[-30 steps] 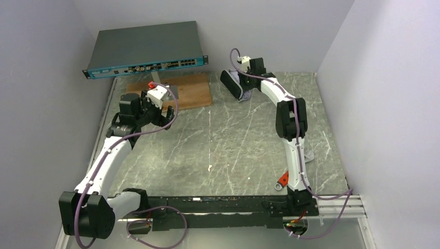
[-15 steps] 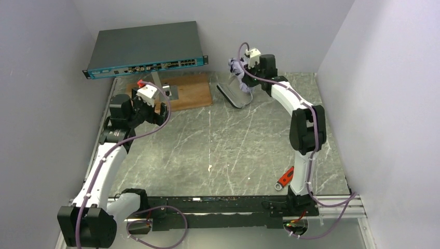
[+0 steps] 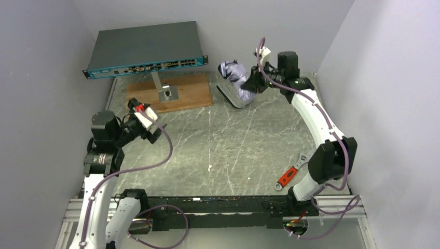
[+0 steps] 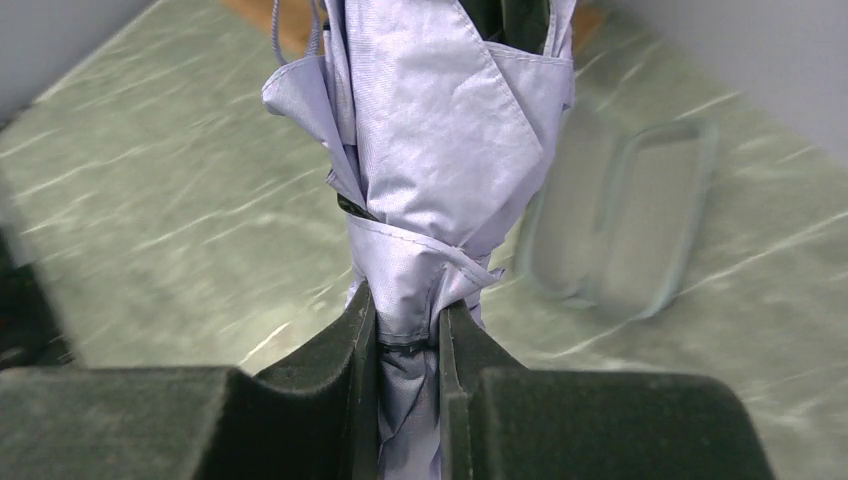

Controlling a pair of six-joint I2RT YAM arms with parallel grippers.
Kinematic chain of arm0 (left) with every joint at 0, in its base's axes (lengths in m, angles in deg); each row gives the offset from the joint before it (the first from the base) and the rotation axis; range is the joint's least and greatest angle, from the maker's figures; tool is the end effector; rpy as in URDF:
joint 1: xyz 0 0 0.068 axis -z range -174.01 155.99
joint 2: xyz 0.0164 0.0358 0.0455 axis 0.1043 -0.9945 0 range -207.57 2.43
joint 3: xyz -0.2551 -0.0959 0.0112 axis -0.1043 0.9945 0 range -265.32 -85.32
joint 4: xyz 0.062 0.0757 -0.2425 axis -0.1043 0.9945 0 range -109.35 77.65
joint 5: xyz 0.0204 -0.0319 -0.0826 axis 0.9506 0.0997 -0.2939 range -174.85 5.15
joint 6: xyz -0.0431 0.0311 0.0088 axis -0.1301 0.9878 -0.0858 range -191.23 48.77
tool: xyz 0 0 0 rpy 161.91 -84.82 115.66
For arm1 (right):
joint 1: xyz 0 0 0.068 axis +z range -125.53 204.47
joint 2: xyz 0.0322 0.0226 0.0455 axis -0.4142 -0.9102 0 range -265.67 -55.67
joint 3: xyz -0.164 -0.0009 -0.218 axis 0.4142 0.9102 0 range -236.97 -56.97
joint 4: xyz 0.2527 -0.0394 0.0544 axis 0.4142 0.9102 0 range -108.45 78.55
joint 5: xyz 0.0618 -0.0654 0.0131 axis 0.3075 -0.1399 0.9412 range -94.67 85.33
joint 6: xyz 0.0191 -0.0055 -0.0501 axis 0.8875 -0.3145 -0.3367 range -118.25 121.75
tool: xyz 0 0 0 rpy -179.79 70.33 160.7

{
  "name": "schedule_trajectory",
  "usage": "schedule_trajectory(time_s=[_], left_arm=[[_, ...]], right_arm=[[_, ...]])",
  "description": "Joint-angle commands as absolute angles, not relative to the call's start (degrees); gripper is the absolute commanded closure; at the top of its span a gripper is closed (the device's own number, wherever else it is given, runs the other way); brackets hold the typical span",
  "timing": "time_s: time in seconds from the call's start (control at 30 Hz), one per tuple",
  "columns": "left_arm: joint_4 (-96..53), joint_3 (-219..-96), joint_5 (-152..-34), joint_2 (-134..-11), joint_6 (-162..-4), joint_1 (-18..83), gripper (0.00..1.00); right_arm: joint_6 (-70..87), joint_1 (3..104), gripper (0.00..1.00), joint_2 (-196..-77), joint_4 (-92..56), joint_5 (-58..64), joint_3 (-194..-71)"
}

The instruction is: Open the umbrella

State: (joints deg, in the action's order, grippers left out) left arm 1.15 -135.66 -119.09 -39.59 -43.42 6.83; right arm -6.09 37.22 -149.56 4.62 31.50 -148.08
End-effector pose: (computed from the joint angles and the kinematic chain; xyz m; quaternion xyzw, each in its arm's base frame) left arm 0.1585 -0.0223 0.3632 0.3631 0.6747 -0.0827 0.6372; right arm 0.3640 0.1039 0.3801 -0.3060 0.7631 0.2844 0.4932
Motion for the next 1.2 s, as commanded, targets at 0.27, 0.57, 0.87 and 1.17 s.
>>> schedule_trajectory(time_s=[0.27,0.57,0.87,1.17], left_arm=[[25.24,-139.92,-132.64,-34.38,-4.8,15.36,0.0],[19.18,-144.59,-117.63,-43.59,-9.06,37.92,0.0],[12.22,-143.21,-108.15,-46.74,-13.46,53.1,0.01],[6.89,-140.38,-120.61,-36.65,-55.89,35.55,0.13]], right_arm=[[-1.17,45.32,1.0,-126.41,15.95,50.83,-119.34],[4.24,51.69,1.0,-129.33,11.06,56.41,-116.71],[3.43,58.01,1.0,-133.15,14.79,54.86,-123.12],[-23.41,61.64,1.0,-117.18,6.18,15.9,-112.82]])
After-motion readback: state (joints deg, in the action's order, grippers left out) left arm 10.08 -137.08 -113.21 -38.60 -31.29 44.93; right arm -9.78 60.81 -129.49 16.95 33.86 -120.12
